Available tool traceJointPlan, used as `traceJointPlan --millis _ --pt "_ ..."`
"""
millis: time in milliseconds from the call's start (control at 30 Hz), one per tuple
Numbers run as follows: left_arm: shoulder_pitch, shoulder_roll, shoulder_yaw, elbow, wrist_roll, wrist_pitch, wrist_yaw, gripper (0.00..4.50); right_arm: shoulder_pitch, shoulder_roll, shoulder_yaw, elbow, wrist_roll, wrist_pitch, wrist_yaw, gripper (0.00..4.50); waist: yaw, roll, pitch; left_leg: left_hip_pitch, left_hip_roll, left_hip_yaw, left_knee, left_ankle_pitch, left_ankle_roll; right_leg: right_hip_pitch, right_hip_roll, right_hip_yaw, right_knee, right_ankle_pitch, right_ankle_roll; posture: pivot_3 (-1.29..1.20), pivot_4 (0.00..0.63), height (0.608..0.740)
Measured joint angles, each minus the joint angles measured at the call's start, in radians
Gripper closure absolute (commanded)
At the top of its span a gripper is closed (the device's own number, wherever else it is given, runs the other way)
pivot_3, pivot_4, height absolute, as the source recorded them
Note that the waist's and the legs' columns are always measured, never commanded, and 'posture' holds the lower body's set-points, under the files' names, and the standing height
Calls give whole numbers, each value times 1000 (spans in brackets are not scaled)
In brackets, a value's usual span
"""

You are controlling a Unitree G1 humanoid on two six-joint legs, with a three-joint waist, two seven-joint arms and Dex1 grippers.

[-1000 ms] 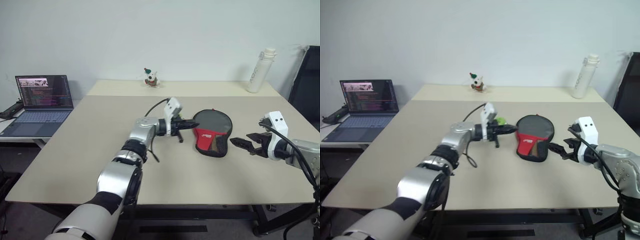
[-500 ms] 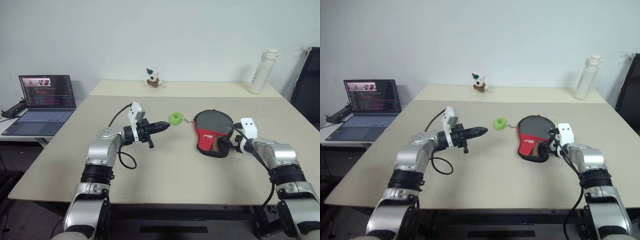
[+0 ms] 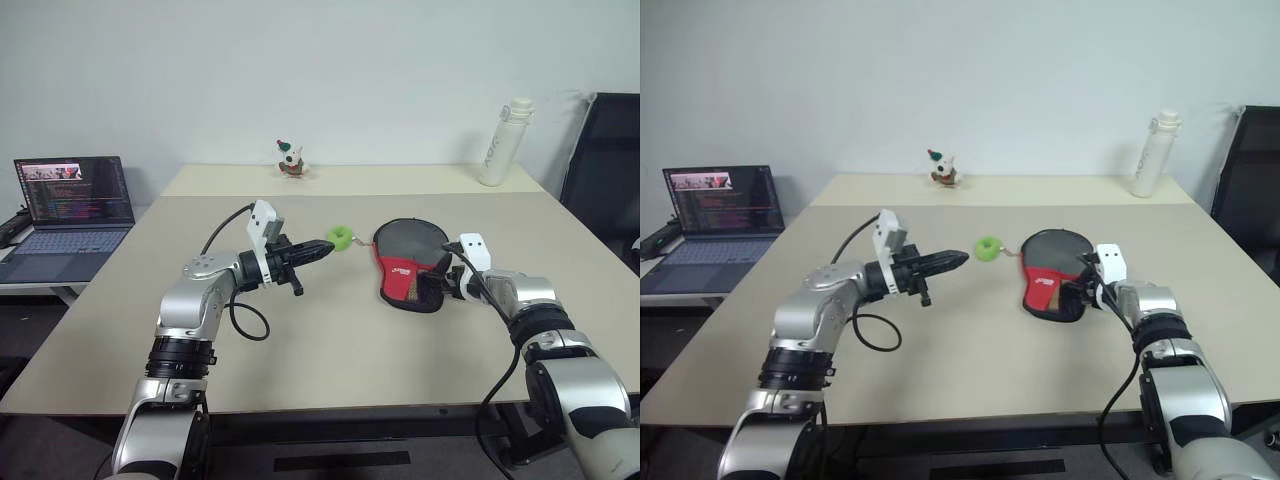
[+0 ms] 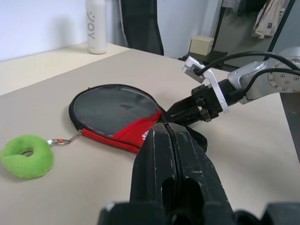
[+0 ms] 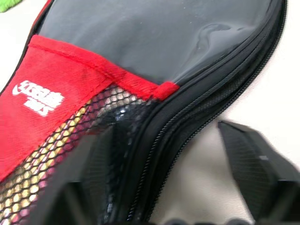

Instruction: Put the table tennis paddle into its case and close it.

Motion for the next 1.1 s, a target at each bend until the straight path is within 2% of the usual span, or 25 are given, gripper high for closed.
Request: traceJointPlan --millis 167,267,300,467,600,867,1100 --pt "23 28 0 -19 -7 9 -2 4500 -15 33 -24 26 1 9 30 3403 -6 0 0 2 0 1 0 0 0 1 0 1 1 0 0 0 150 740" --pt "89 102 0 -88 -61 62 -65 4500 -23 63 -31 10 11 65 81 4324 -23 0 0 4 1 3 -2 0 0 1 1 4 2 0 -1 0 150 740" --pt "113 132 -1 -110 -83 83 -93 4500 -22 67 -32 -6 13 93 100 4418 -26 0 0 5 2 4 -2 0 0 0 1 5 2 -1 -1 0 150 740" --pt "178 221 -1 -184 -143 141 -163 4500 17 93 -21 -128 38 227 170 4418 -25 0 0 5 4 4 -3 0 0 0 3 5 2 -1 -2 0 150 740" --pt "217 241 -3 -256 -181 180 -178 4500 90 119 2 -313 70 357 201 4418 -23 0 0 4 3 4 -3 -1 0 0 3 5 2 -1 -1 0 150 740" --pt "285 250 -45 -360 -236 221 -183 4500 264 96 3 -708 168 633 181 4418 -10 0 0 3 4 3 -3 -1 0 -1 1 5 1 -4 3 0 150 740" --pt "308 282 -57 -366 -240 222 -205 4500 407 61 -96 -994 251 852 108 4418 10 0 0 2 3 3 -3 -1 0 -1 1 4 0 -5 2 0 150 740"
